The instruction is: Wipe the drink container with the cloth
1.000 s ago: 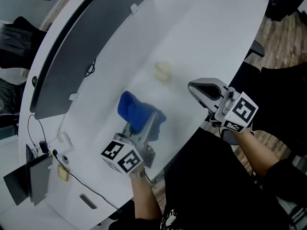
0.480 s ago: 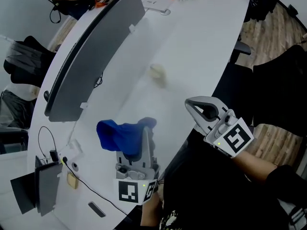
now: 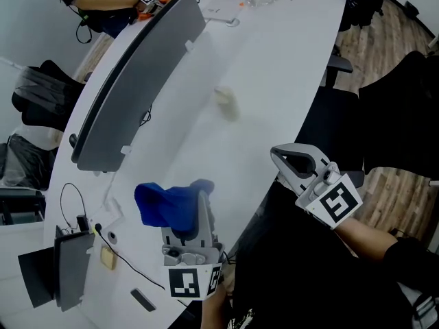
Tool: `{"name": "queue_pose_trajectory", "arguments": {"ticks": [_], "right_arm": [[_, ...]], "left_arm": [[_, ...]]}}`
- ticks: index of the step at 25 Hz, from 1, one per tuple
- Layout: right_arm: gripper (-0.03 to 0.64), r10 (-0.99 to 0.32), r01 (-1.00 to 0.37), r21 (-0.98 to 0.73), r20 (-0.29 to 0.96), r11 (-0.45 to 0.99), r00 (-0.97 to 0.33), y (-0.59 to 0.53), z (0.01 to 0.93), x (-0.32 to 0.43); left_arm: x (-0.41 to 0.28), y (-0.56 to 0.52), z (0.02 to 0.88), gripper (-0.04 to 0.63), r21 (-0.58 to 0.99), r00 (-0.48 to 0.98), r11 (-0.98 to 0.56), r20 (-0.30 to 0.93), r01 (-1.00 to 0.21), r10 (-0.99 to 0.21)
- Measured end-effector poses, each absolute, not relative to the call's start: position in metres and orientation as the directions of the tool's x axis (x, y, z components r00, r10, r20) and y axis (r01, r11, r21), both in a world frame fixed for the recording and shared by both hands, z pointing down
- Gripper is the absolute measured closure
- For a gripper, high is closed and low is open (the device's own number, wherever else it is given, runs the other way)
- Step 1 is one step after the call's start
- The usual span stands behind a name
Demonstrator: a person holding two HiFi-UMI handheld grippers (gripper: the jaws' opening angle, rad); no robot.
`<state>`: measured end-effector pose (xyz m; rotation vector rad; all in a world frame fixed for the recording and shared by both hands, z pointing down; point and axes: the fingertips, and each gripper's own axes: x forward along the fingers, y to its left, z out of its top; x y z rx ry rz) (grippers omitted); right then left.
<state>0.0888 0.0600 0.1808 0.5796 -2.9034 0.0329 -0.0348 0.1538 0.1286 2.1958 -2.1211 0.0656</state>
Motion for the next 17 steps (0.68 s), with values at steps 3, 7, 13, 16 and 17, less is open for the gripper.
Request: {"name": "queue_pose_trajectory", "arguments": {"ticks": [3, 7, 13, 16, 17], "right_arm": [[0.618, -0.377, -0.381, 0.009, 0.177, 0.924, -0.909, 0.071, 0.182, 0.089], [0.617, -0.373, -0.379, 0.007, 0.186, 0.925, -0.909, 0.083, 0.184, 0.092], [0.618, -0.367, -0.370, 0.016, 0.182, 0.929, -0.912, 0.096, 0.187, 0.089], [0.618, -0.368, -0.372, 0.015, 0.177, 0.928, -0.913, 0.101, 0.187, 0.087], [0.618, -0.369, -0.372, 0.015, 0.176, 0.928, -0.913, 0.103, 0.187, 0.087]], "left_arm": [[-0.033, 0.164, 0.129, 0.554, 0.010, 0.034, -0.033, 0.107, -0.999, -0.994], [-0.030, 0.176, 0.129, 0.554, 0.003, 0.037, -0.036, 0.115, -0.999, -0.993], [-0.026, 0.189, 0.137, 0.554, -0.010, 0.035, -0.036, 0.120, -0.999, -0.992], [-0.026, 0.193, 0.140, 0.554, 0.000, 0.037, -0.037, 0.116, -0.999, -0.993], [-0.026, 0.194, 0.140, 0.554, 0.002, 0.038, -0.038, 0.113, -0.999, -0.993]]}}
